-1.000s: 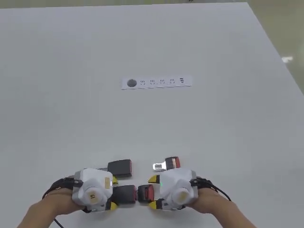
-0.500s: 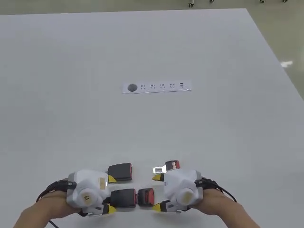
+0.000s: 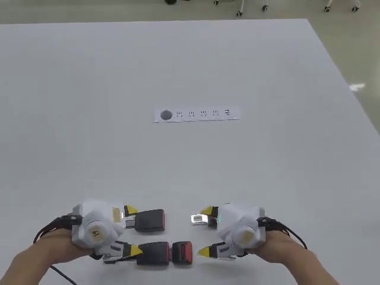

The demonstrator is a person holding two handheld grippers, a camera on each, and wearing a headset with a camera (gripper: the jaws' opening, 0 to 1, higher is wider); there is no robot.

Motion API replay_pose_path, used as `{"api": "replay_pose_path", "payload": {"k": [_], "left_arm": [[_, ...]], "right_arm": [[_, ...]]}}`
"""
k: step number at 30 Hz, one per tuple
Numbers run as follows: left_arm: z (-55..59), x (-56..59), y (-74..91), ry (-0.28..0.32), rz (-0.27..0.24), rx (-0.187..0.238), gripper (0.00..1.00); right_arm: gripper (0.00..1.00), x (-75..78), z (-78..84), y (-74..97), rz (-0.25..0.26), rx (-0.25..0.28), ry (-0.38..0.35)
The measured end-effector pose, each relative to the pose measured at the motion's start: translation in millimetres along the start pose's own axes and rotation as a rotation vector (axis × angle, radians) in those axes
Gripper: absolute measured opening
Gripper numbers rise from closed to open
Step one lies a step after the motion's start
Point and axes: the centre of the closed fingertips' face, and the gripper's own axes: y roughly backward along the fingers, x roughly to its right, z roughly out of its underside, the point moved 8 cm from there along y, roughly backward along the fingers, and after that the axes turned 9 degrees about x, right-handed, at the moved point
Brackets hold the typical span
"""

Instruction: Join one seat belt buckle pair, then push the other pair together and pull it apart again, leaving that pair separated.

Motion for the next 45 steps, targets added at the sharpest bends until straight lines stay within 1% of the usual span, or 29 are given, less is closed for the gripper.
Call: {"api": "replay_pose_path", "payload": {"k": [4, 5, 6, 10, 11, 12, 14, 15, 18, 19, 21, 23, 25, 27, 28, 30, 33, 35, 39, 41, 43, 45], "left_arm": [[-0.8, -7.9, -2.0, -0.005, -0.006, -0.004, 0.54], [-3.8, -6.7, -3.1, -0.007, -0.006, -0.009, 0.54], [-3.6, -7.9, -3.5, -0.008, -0.005, -0.012, 0.54], [0.8, -15.9, -2.7, -0.004, -0.003, -0.024, 0.54], [-2.4, -14.7, -4.1, -0.003, -0.003, -0.026, 0.54], [-2.4, -15.3, -4.4, -0.002, -0.003, -0.027, 0.54], [-0.9, -20.6, -4.0, 0.000, -0.004, -0.032, 0.54], [3.2, -26.6, -3.4, 0.000, -0.004, -0.035, 0.54], [8.8, -32.1, -7.8, 0.002, 0.001, -0.045, 0.53], [7.0, -29.5, -10.2, 0.001, 0.004, -0.050, 0.53], [10.3, -31.3, -13.6, 0.000, 0.013, -0.056, 0.52], [9.7, -32.2, -16.5, -0.006, 0.021, -0.063, 0.51], [11.8, -32.9, -20.3, -0.008, 0.031, -0.072, 0.51], [14.8, -33.4, -25.0, -0.009, 0.044, -0.080, 0.50], [15.2, -33.6, -26.7, -0.012, 0.049, -0.083, 0.50], [13.1, -33.0, -29.1, -0.017, 0.060, -0.095, 0.49], [15.4, -34.8, -31.6, -0.017, 0.069, -0.100, 0.47], [14.4, -34.8, -34.4, -0.020, 0.078, -0.103, 0.45], [11.2, -33.0, -37.0, -0.028, 0.101, -0.120, 0.42], [9.4, -30.9, -39.4, -0.029, 0.112, -0.125, 0.40], [11.2, -31.3, -42.7, -0.033, 0.120, -0.137, 0.40], [10.5, -31.3, -43.4, -0.037, 0.124, -0.142, 0.40]], "right_arm": [[0.53, 8.8, 3.5, 3.3, 0.013, -0.005, -0.004], [0.53, 11.5, 4.8, 4.4, 0.015, -0.007, -0.004], [0.53, 11.4, 4.8, 5.8, 0.016, -0.009, -0.003], [0.53, 20.0, 11.0, 8.0, 0.018, -0.020, -0.002], [0.53, 22.9, 13.4, 8.3, 0.017, -0.025, -0.004], [0.53, 23.2, 14.8, 8.7, 0.015, -0.028, -0.006], [0.52, 24.9, 17.6, 10.0, 0.012, -0.037, 0.002], [0.53, 26.5, 19.2, 10.6, 0.011, -0.041, 0.002], [0.53, 31.8, 25.1, 11.2, 0.004, -0.052, 0.005], [0.52, 33.4, 26.6, 11.5, 0.001, -0.055, 0.006], [0.52, 36.3, 28.2, 11.7, -0.005, -0.057, 0.014], [0.51, 39.9, 31.9, 11.1, -0.011, -0.063, 0.014], [0.49, 41.4, 34.2, 10.8, -0.017, -0.065, 0.020], [0.48, 45.3, 40.1, 8.4, -0.030, -0.075, 0.024], [0.48, 44.1, 40.2, 7.9, -0.035, -0.080, 0.027], [0.46, 46.6, 42.6, 6.7, -0.044, -0.084, 0.031], [0.44, 48.8, 47.3, 3.5, -0.061, -0.089, 0.038], [0.43, 48.5, 45.4, 4.3, -0.071, -0.097, 0.038], [0.40, 50.8, 52.0, -1.5, -0.084, -0.111, 0.039], [0.40, 49.3, 52.6, -0.7, -0.089, -0.114, 0.036], [0.39, 48.3, 52.0, -0.5, -0.094, -0.119, 0.033], [0.37, 48.3, 53.8, -2.5, -0.099, -0.123, 0.032]]}}
